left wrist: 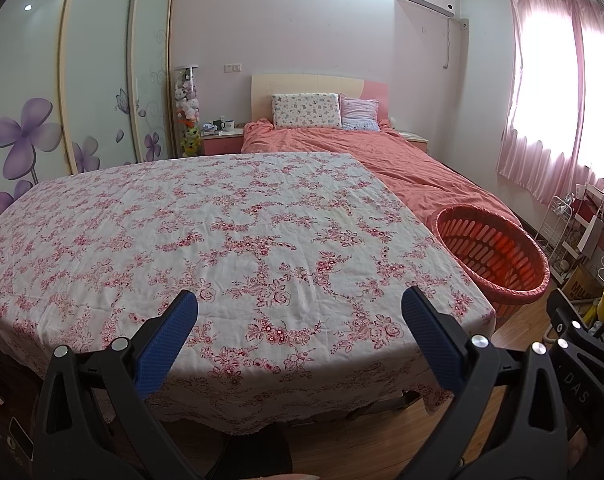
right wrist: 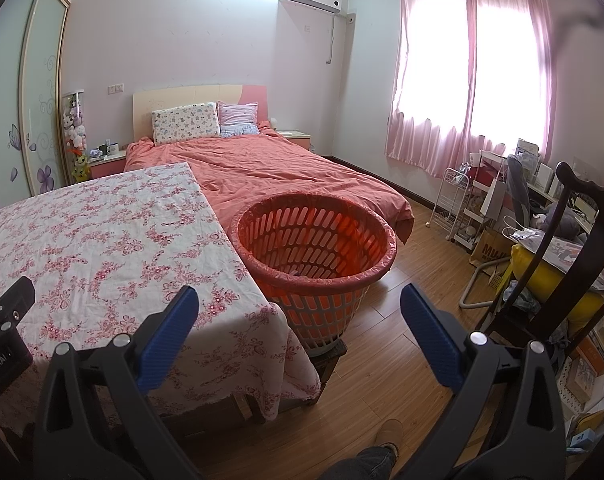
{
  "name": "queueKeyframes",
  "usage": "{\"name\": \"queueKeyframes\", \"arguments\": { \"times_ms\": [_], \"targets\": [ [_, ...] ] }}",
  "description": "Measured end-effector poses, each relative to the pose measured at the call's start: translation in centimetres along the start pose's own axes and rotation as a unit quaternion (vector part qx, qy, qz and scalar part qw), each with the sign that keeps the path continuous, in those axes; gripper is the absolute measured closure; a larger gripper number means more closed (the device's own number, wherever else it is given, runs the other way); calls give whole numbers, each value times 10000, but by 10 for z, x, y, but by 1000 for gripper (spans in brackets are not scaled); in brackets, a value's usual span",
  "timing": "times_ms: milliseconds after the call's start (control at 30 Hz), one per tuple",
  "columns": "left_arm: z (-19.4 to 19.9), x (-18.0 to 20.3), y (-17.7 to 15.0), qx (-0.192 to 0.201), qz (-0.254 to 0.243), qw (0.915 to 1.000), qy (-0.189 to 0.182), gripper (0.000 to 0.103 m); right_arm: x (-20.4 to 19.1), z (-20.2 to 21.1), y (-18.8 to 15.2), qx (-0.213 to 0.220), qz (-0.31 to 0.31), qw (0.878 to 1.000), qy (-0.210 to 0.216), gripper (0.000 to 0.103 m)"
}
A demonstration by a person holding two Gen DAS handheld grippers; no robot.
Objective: Collect trash
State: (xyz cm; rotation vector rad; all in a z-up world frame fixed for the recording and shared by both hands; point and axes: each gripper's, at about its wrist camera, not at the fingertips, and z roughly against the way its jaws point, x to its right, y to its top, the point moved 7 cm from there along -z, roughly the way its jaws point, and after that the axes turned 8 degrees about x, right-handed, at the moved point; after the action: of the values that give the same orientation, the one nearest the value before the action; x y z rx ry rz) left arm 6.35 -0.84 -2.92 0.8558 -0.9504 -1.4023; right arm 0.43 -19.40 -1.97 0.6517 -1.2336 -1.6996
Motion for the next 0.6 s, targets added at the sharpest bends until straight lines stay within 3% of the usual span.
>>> {"name": "queueKeyframes", "arguments": {
  "times_ms": [600],
  "targets": [
    [0, -3, -2, 17, -46, 10000, 36, 3, -1, 1, 0, -10, -13, 10000, 3, 5]
  ]
}}
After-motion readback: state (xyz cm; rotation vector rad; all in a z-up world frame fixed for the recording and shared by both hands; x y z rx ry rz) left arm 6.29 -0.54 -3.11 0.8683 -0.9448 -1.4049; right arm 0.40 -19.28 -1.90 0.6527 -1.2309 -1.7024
